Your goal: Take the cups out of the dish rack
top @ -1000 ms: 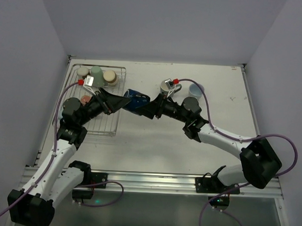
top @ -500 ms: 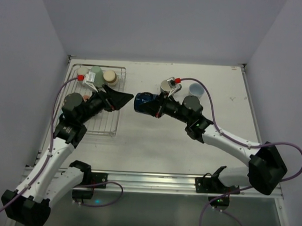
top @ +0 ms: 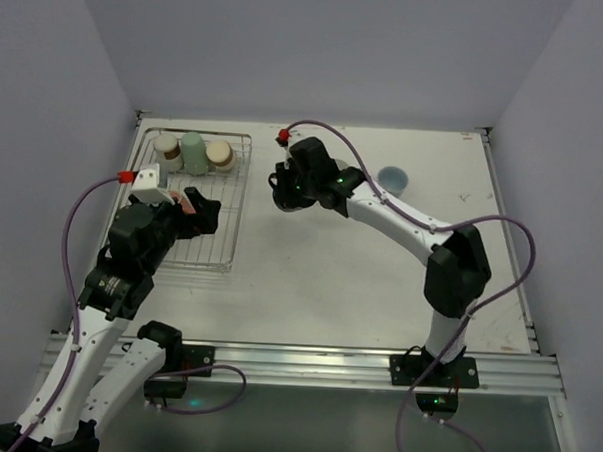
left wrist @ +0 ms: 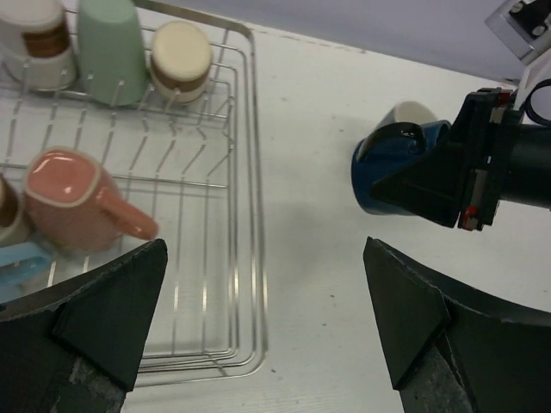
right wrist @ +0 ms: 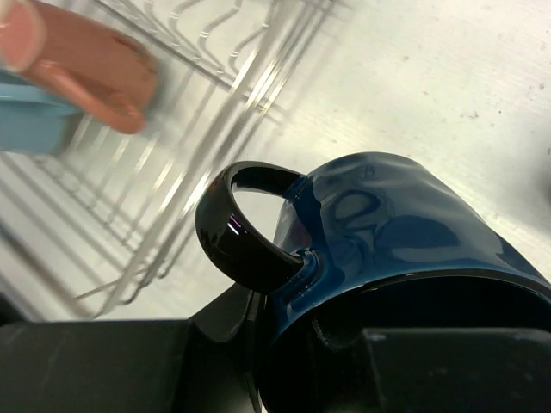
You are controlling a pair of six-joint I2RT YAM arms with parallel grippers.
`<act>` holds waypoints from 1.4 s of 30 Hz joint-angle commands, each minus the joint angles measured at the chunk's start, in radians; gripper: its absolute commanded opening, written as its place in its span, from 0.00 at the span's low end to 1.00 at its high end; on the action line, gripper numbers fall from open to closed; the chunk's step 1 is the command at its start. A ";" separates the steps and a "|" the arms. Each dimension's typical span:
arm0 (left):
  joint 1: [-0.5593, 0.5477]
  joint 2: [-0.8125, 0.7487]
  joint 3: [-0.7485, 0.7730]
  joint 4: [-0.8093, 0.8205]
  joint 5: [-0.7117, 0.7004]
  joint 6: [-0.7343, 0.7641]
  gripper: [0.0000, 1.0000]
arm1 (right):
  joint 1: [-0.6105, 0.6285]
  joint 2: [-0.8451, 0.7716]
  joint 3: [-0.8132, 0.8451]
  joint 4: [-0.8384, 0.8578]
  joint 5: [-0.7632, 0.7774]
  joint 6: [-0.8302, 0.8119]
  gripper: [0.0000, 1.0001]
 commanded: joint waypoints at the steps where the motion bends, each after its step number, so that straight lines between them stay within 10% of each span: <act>1: -0.004 -0.034 -0.050 -0.046 -0.179 0.097 1.00 | 0.019 0.160 0.227 -0.220 0.138 -0.132 0.00; 17: 0.003 0.055 -0.092 -0.030 -0.311 0.079 1.00 | 0.030 0.590 0.603 -0.351 0.231 -0.198 0.07; 25: 0.025 0.164 -0.034 -0.008 -0.308 -0.016 1.00 | 0.038 0.434 0.479 -0.259 0.209 -0.205 0.75; 29: 0.038 0.257 -0.017 0.040 -0.337 -0.061 1.00 | 0.038 0.293 0.369 -0.195 0.142 -0.185 0.92; 42: 0.187 0.472 0.049 0.114 -0.396 -0.136 1.00 | 0.044 -0.060 0.056 0.043 -0.108 -0.158 0.99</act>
